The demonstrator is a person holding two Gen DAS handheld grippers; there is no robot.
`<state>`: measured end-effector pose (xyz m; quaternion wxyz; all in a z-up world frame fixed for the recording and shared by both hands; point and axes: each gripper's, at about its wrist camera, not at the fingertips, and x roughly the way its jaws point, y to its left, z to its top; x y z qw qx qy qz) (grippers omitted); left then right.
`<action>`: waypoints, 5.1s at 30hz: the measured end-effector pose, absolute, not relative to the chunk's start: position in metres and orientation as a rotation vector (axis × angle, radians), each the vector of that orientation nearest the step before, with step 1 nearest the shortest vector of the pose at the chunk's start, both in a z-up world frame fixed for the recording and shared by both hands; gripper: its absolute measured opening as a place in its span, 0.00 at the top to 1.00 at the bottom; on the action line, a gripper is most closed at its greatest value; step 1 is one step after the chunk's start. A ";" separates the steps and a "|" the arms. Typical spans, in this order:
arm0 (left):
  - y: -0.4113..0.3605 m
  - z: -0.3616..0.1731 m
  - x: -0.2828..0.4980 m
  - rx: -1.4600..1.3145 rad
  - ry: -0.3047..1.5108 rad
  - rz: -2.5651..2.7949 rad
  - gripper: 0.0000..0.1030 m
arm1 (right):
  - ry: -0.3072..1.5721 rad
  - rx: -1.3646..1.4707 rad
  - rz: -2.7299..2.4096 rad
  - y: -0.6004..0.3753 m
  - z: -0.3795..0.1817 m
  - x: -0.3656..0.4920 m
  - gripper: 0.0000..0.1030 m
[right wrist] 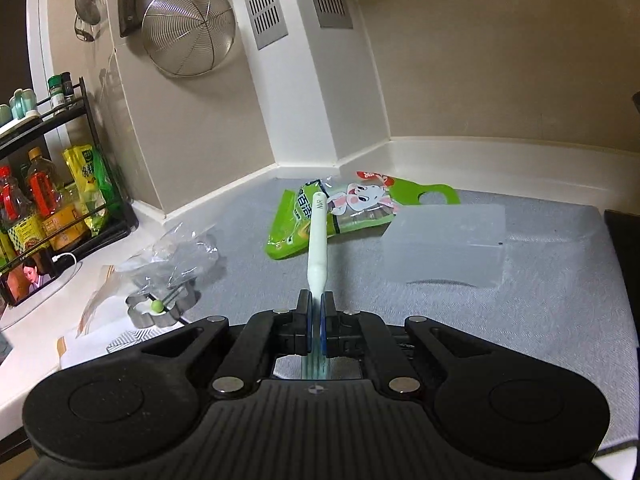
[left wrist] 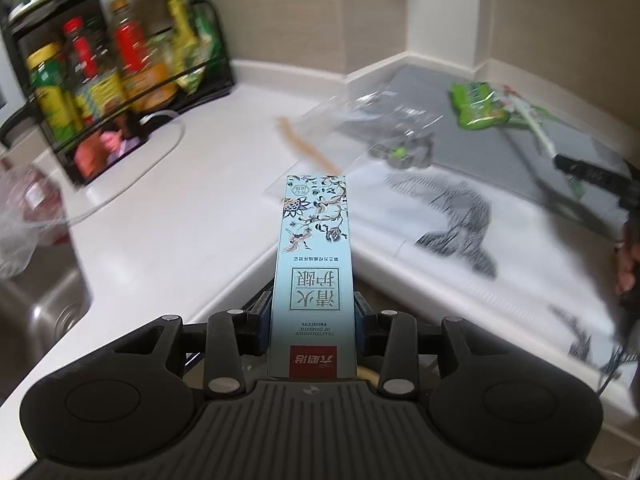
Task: Collect trash
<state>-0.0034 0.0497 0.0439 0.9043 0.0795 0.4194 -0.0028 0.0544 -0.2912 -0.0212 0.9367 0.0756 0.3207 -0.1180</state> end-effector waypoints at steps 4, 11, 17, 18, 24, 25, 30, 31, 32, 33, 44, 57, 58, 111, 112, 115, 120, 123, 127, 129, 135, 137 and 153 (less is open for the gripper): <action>0.074 0.039 -0.020 0.158 0.867 0.036 0.58 | 0.640 0.125 -0.200 -0.269 -0.005 0.034 0.96; 0.096 0.025 -0.043 0.148 0.901 0.038 0.58 | 0.619 0.098 -0.086 -0.216 0.026 -0.020 0.96; 0.105 0.011 -0.064 0.152 0.917 0.028 0.58 | 0.647 0.104 0.021 -0.170 0.037 -0.058 0.96; 0.106 0.009 -0.068 0.152 0.921 0.026 0.58 | 0.655 0.104 0.042 -0.163 0.037 -0.064 0.96; 0.117 -0.009 -0.089 0.153 0.951 0.017 0.58 | 0.711 0.102 0.134 -0.118 0.032 -0.089 0.96; 0.118 -0.012 -0.092 0.154 0.956 0.017 0.58 | 0.723 0.103 0.146 -0.111 0.030 -0.092 0.96; 0.128 -0.024 -0.103 0.156 0.984 0.018 0.58 | 0.779 0.097 0.181 -0.087 0.015 -0.101 0.96; 0.129 -0.026 -0.104 0.159 0.988 0.019 0.58 | 0.794 0.099 0.185 -0.084 0.011 -0.101 0.96; 0.129 -0.029 -0.106 0.164 0.992 0.020 0.58 | 0.810 0.100 0.189 -0.081 0.006 -0.101 0.96; 0.130 -0.031 -0.107 0.169 0.997 0.020 0.58 | 0.824 0.100 0.191 -0.078 0.002 -0.102 0.96; 0.128 -0.063 -0.111 0.196 1.073 0.008 0.58 | 0.982 0.099 0.207 -0.062 -0.044 -0.111 0.96; 0.131 -0.111 -0.108 0.212 1.184 0.016 0.58 | 1.106 0.103 0.231 -0.045 -0.082 -0.109 0.96; 0.132 -0.114 -0.107 0.209 1.195 0.016 0.58 | 1.114 0.102 0.230 -0.045 -0.085 -0.108 0.96; 0.165 -0.174 -0.091 0.141 1.269 0.035 0.00 | 1.286 -0.041 0.195 -0.005 -0.131 -0.110 0.12; 0.164 -0.171 -0.094 0.151 1.258 0.043 0.00 | 1.275 -0.061 0.202 -0.002 -0.126 -0.113 0.12; 0.160 -0.160 -0.105 0.170 1.215 0.063 0.00 | 1.253 -0.084 0.214 0.001 -0.117 -0.116 0.11; 0.155 -0.148 -0.117 0.196 1.178 0.064 0.00 | 1.242 -0.089 0.196 0.001 -0.110 -0.119 0.10; 0.153 -0.142 -0.121 0.210 1.168 0.065 0.00 | 1.225 -0.094 0.188 0.002 -0.102 -0.123 0.10; 0.151 -0.145 -0.123 0.213 1.155 0.066 0.00 | 1.206 -0.102 0.188 0.004 -0.099 -0.127 0.09; 0.151 -0.143 -0.124 0.214 1.155 0.067 0.00 | 1.196 -0.108 0.187 0.005 -0.095 -0.130 0.09; 0.147 -0.141 -0.127 0.236 1.137 0.073 0.00 | 1.182 -0.126 0.189 0.008 -0.090 -0.133 0.09; 0.148 -0.141 -0.127 0.237 1.136 0.072 0.00 | 1.180 -0.125 0.189 0.008 -0.089 -0.133 0.09; 0.149 -0.145 -0.123 0.247 1.157 0.066 0.00 | 1.197 -0.125 0.187 0.008 -0.093 -0.130 0.08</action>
